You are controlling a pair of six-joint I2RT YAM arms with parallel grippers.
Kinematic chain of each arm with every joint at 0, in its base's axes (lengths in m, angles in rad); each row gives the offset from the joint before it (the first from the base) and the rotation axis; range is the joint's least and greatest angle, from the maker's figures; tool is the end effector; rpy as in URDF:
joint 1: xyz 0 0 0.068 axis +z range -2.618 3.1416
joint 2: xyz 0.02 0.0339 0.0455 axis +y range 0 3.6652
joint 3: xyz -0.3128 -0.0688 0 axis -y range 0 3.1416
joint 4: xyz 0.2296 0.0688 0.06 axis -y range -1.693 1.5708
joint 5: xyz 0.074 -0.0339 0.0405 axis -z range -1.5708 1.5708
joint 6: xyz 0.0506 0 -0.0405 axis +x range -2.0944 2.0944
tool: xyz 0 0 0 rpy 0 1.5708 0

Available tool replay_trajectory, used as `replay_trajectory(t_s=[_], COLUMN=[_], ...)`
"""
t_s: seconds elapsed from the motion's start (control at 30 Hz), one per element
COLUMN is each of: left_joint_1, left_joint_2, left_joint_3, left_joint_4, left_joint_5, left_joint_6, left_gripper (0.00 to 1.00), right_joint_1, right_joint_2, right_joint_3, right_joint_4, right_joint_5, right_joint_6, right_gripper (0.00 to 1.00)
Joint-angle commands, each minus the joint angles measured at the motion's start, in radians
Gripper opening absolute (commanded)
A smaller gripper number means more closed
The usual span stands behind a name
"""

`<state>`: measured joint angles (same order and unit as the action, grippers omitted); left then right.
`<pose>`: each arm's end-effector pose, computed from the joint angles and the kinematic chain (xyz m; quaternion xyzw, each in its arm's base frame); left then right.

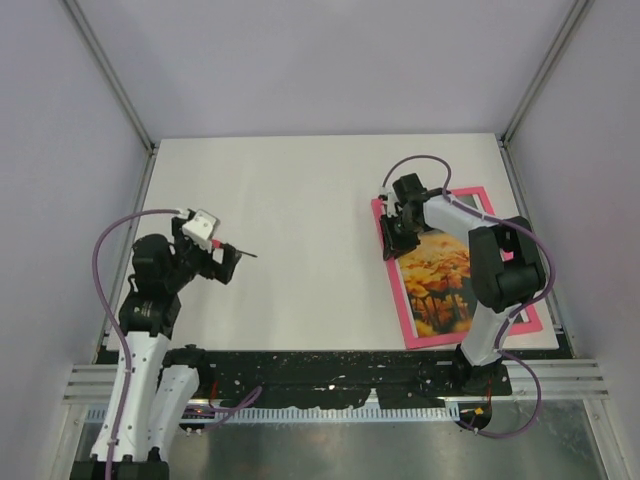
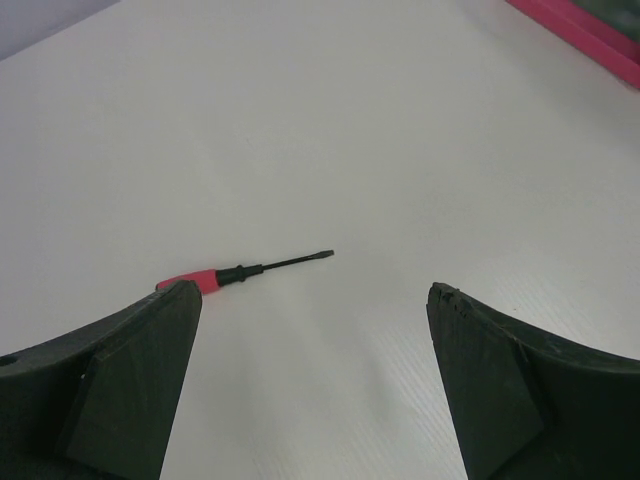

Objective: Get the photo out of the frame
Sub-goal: Turn over the photo frame at the center of the board.

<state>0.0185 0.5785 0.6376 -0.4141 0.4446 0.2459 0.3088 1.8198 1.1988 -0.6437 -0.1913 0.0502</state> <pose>0.0964 -0.0200 0.3164 0.2159 0.7812 -0.1060 0.5761 0.3362 0.1174 0.2139 -0.1413 0.9737 0.1200 0.1325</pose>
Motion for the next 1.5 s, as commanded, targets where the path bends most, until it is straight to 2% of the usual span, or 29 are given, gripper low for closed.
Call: replay_trajectory(t_s=[0.0, 0.13, 0.33, 0.43, 0.53, 0.63, 0.97, 1.13, 1.37, 1.47], left_joint_1=[-0.107, -0.207, -0.373, -0.382, -0.387, -0.397, -0.437, -0.442, -0.474, -0.489], left_joint_2=[0.159, 0.358, 0.686, 0.864, 1.079, 1.227, 1.486, 1.534, 1.58, 1.632], left_joint_3=[0.109, 0.187, 0.376, 0.451, 0.588, 0.69, 0.884, 0.913, 0.918, 0.964], left_joint_4=[0.145, 0.29, 0.374, 0.447, 0.446, 0.436, 0.458, 0.509, 0.551, 0.59], left_joint_5=[0.008, -0.052, -0.152, -0.1, -0.029, 0.022, 0.141, 0.2, 0.238, 0.288], left_joint_6=[-0.081, -0.163, -0.233, -0.391, -0.525, -0.623, -0.878, -0.979, -1.04, -1.086], left_gripper=[0.99, 1.0, 1.0, 1.0, 1.0, 1.0, 1.0, 1.0, 1.0, 1.0], right_joint_1=[0.016, 0.018, 0.027, 0.029, 0.029, 0.032, 0.046, 0.058, 0.075, 0.093], right_joint_2=[-0.034, -0.06, -0.07, -0.079, -0.093, -0.117, -0.129, -0.119, -0.129, -0.139], right_joint_3=[0.084, 0.163, 0.209, 0.208, 0.191, 0.18, 0.151, 0.136, 0.131, 0.128], right_joint_4=[-0.048, -0.074, -0.105, -0.094, -0.077, -0.06, -0.016, 0.004, 0.01, 0.012], right_joint_5=[-0.2, -0.235, -0.235, -0.241, -0.252, -0.261, -0.263, -0.247, -0.246, -0.246], right_joint_6=[-0.042, -0.046, -0.068, -0.075, -0.072, -0.069, -0.066, -0.072, -0.076, -0.082], right_gripper=[0.08, 0.08, 0.08, 0.08, 0.08, 0.08, 0.08, 0.08, 0.08, 0.08])
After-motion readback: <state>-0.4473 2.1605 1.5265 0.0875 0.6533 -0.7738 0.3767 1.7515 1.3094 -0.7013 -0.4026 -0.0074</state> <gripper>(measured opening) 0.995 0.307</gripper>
